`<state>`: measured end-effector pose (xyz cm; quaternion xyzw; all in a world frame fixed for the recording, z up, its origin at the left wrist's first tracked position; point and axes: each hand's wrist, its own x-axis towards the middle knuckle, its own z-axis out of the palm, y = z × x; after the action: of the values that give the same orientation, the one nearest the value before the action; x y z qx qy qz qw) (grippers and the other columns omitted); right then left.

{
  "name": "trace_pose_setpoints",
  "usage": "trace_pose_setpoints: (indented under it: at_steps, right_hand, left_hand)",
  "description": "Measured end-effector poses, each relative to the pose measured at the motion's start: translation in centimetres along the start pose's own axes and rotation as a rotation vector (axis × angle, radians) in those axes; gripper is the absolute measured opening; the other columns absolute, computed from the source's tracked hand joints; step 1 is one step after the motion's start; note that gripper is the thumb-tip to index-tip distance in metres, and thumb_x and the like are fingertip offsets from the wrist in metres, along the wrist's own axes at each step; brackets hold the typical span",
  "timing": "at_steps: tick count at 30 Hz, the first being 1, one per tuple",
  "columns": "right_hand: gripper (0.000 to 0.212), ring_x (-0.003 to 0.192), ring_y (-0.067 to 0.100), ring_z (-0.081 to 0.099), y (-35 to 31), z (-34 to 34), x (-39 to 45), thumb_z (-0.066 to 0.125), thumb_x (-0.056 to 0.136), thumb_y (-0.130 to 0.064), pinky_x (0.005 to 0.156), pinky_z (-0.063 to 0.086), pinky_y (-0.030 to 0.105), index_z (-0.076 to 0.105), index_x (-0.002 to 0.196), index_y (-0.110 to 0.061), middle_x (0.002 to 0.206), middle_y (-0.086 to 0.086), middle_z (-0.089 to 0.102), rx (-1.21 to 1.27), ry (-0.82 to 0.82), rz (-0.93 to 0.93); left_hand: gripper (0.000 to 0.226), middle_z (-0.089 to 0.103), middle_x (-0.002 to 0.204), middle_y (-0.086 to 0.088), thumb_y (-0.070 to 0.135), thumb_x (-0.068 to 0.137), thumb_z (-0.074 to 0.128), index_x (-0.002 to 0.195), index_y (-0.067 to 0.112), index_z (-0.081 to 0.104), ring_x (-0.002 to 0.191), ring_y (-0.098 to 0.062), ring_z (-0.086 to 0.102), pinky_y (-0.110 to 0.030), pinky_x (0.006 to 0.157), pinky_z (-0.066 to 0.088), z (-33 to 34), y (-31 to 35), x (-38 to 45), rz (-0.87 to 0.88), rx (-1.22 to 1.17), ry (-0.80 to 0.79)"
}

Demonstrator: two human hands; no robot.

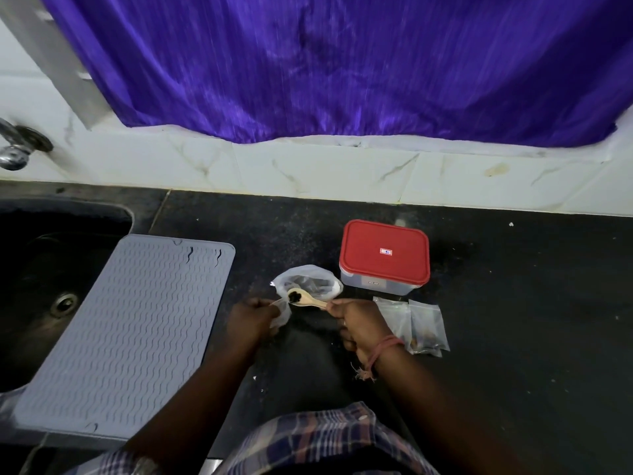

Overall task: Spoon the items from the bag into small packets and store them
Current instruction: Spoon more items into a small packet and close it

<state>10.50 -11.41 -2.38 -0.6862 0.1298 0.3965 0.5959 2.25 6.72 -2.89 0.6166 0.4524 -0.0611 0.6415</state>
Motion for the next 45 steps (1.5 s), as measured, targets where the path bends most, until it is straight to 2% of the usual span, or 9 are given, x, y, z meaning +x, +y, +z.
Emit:
trace_pose_setpoints:
  at_steps: [7,13,19,24,30,33,35,38,45]
  right_hand:
    - [0.011,0.041,0.007,0.044,-0.8,0.7,-0.2,0.068,0.089,-0.017,0.044,0.033,0.023,0.074,0.084,-0.010,0.048,-0.008,0.052,-0.260,0.058,-0.118]
    - [0.018,0.079,0.015,0.067,-0.1,1.4,-0.2,0.062,0.083,-0.019,0.080,0.053,0.029,0.079,0.088,-0.013,0.084,-0.001,0.076,-0.546,0.180,-0.323]
    - [0.019,0.084,0.028,0.069,0.8,3.2,-1.9,0.053,0.088,-0.030,0.065,0.044,0.032,0.068,0.096,-0.021,0.091,0.004,0.072,-1.374,0.183,-0.878]
    - [0.022,0.067,0.021,0.069,1.6,2.8,-1.1,0.066,0.079,-0.032,0.048,0.044,0.029,0.070,0.100,-0.028,0.078,-0.002,0.068,-1.464,0.286,-1.076]
    - [0.031,0.096,0.004,0.069,1.0,1.0,-1.0,0.056,0.089,-0.026,0.087,0.054,0.026,0.075,0.113,-0.030,0.103,-0.013,0.076,-0.784,0.255,-0.816]
    - [0.016,0.087,-0.003,0.067,1.4,0.0,-0.1,0.066,0.090,-0.017,0.083,0.050,0.021,0.080,0.096,-0.024,0.090,-0.013,0.076,-0.382,0.267,-0.559]
    - [0.015,0.087,0.005,0.067,2.5,-1.0,0.7,0.066,0.089,-0.018,0.082,0.051,0.027,0.079,0.086,-0.024,0.084,-0.010,0.075,-0.263,0.318,-0.379]
    - [0.018,0.090,0.018,0.066,4.4,-2.2,1.6,0.060,0.091,-0.020,0.082,0.050,0.032,0.075,0.083,-0.025,0.091,-0.002,0.074,-0.339,0.392,-0.197]
    - [0.034,0.101,0.028,0.065,4.9,-1.2,1.3,0.056,0.090,-0.051,0.087,0.052,0.037,0.062,0.108,-0.023,0.109,0.005,0.062,-0.856,0.305,-0.224]
  left_hand:
    - [0.010,0.077,0.081,0.001,0.036,0.087,0.077,0.090,0.027,0.079,0.075,-0.018,0.073,-0.040,0.073,0.062,0.0,0.1,-0.2,0.099,0.222,0.088]
    - [0.012,0.078,0.069,-0.002,0.019,0.089,0.072,0.083,0.022,0.082,0.065,-0.016,0.074,-0.036,0.072,0.061,1.1,-0.3,-0.7,0.115,0.174,0.046]
    - [0.025,0.076,0.064,-0.002,0.002,0.081,0.064,0.071,0.020,0.080,0.062,-0.016,0.071,-0.031,0.064,0.056,1.8,-0.5,-1.3,0.180,0.301,0.058]
    - [0.023,0.079,0.077,-0.006,0.006,0.076,0.064,0.078,0.020,0.082,0.075,-0.023,0.075,-0.036,0.076,0.059,1.6,-0.1,-1.3,0.156,0.134,0.041]
    - [0.026,0.076,0.067,0.001,-0.003,0.092,0.060,0.087,0.014,0.079,0.065,-0.013,0.071,-0.031,0.070,0.060,1.4,-0.4,-1.2,0.105,-0.003,0.085]
    - [0.026,0.075,0.079,-0.004,-0.004,0.093,0.058,0.092,0.012,0.078,0.077,-0.020,0.072,-0.040,0.086,0.061,1.4,-0.3,-1.0,0.077,-0.034,0.085]
    - [0.033,0.073,0.079,-0.002,-0.006,0.093,0.054,0.085,0.018,0.075,0.074,-0.016,0.070,-0.033,0.077,0.062,1.5,-0.1,-1.2,0.077,-0.030,0.082]
    - [0.028,0.074,0.081,-0.003,-0.002,0.096,0.053,0.091,0.015,0.075,0.070,-0.014,0.070,-0.022,0.059,0.058,1.4,0.2,-1.5,0.111,0.001,0.066]
    - [0.020,0.079,0.088,0.003,0.014,0.094,0.062,0.097,0.023,0.080,0.084,-0.018,0.075,-0.042,0.080,0.062,1.1,1.0,-2.1,0.217,0.177,-0.006]
